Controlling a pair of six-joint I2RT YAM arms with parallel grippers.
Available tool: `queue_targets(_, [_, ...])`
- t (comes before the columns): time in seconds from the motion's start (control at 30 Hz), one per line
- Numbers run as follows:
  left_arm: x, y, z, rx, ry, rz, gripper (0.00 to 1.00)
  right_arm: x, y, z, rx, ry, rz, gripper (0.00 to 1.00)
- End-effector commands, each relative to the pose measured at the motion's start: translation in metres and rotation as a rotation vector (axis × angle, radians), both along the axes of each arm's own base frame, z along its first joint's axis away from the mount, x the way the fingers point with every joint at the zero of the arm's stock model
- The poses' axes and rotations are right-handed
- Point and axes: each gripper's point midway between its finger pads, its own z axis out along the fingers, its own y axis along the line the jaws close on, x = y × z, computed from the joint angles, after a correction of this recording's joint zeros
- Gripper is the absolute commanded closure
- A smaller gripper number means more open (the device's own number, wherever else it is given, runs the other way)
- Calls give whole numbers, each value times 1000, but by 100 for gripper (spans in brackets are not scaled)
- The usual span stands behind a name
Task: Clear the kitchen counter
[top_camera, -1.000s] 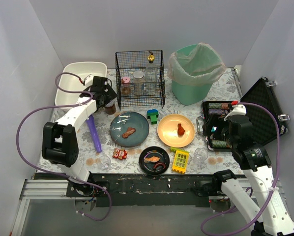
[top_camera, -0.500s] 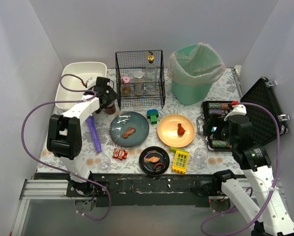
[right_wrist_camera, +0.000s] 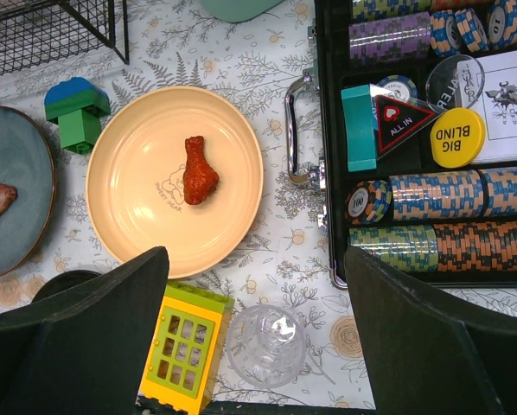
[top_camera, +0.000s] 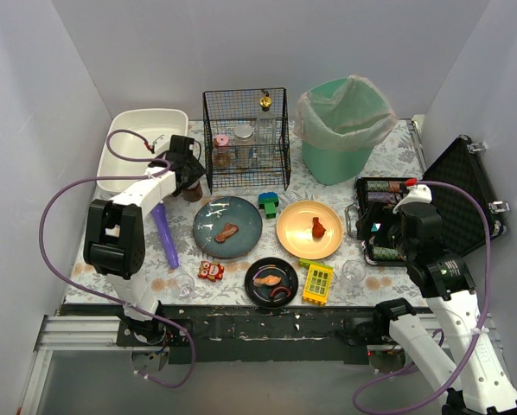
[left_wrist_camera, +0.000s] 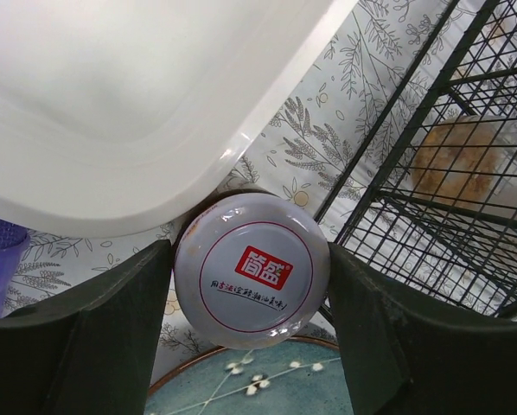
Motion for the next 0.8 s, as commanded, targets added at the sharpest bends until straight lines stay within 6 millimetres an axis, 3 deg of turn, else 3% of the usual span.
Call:
queue_targets(0.0, [-9, 8, 15, 21, -28, 10, 43, 7, 0, 8, 3, -40, -3, 9])
queue_targets(0.07, [-11, 9, 22, 25, -41, 10, 53, 6, 1, 9, 5, -41, 0, 9])
queue_targets(0.23, [-18, 15, 43, 39, -79, 17, 92, 7, 3, 11, 14, -45, 4, 9])
queue_targets(0.3, [-23, 17, 58, 38, -103, 19, 100, 8, 3, 11, 15, -43, 5, 9])
queue_targets(0.77, [-50, 25, 186, 97, -337, -86, 100, 10, 7, 11, 29, -43, 18, 9])
